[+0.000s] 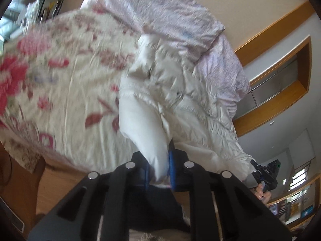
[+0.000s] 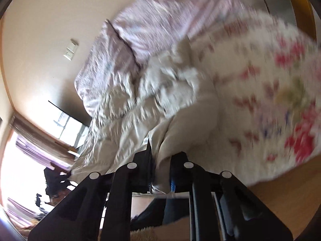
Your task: Fold large clothes
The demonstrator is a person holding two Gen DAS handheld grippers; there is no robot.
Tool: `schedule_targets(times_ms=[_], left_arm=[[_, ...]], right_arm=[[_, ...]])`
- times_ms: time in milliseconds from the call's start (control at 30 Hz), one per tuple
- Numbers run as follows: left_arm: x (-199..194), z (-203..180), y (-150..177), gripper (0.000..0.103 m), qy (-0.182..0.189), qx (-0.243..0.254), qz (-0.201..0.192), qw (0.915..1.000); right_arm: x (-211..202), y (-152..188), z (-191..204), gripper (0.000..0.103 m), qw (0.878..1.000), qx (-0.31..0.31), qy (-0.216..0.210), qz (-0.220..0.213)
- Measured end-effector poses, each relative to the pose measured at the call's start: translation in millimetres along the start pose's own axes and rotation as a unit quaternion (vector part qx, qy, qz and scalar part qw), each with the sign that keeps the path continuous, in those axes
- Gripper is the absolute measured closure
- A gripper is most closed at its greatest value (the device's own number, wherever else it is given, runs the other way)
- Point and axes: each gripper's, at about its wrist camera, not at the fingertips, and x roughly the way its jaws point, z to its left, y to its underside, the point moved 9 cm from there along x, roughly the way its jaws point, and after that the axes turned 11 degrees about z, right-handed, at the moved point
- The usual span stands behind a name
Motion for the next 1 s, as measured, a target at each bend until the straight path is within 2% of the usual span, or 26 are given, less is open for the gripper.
schedule_targets(times_ms=[200, 367, 467, 633, 800, 867, 933, 1000], left_arm=[[-15, -24, -41, 0.089, -0.025, 0.039, -0.050, 0.9977], [-18, -36, -73, 0.089, -0.040, 0.057, -0.075, 0.9947], [-18, -45, -98, 0.089, -0.051, 0.063, -0.093, 0.9923], [-17, -58, -139, 0.089, -0.066, 0.073, -0.122, 0.9876], [-3, -77, -200, 0.089, -0.108, 0.096, -0.161, 0.9763], [10, -82, -226, 0.089, -0.117, 0.097, -0.168, 0.9741], [24, -84, -249, 0.089, -0.125, 0.095, -0.171, 0.9727], [42, -85, -272, 0.089, -0.135, 0.094, -0.170, 0.9716]], right_arm=[[-10, -37, 22, 0.090, 0.996, -0.043, 0.049, -0.068], [-12, -61, 33, 0.090, 0.988, -0.068, 0.084, -0.107], [-11, -79, 43, 0.090, 0.983, -0.081, 0.105, -0.130], [-6, -114, 65, 0.090, 0.966, -0.118, 0.154, -0.169], [21, -167, 83, 0.090, 0.943, -0.149, 0.220, -0.202], [39, -188, 81, 0.090, 0.937, -0.147, 0.240, -0.205], [59, -207, 73, 0.090, 0.936, -0.139, 0.252, -0.204], [81, -227, 60, 0.090, 0.939, -0.118, 0.256, -0.196]])
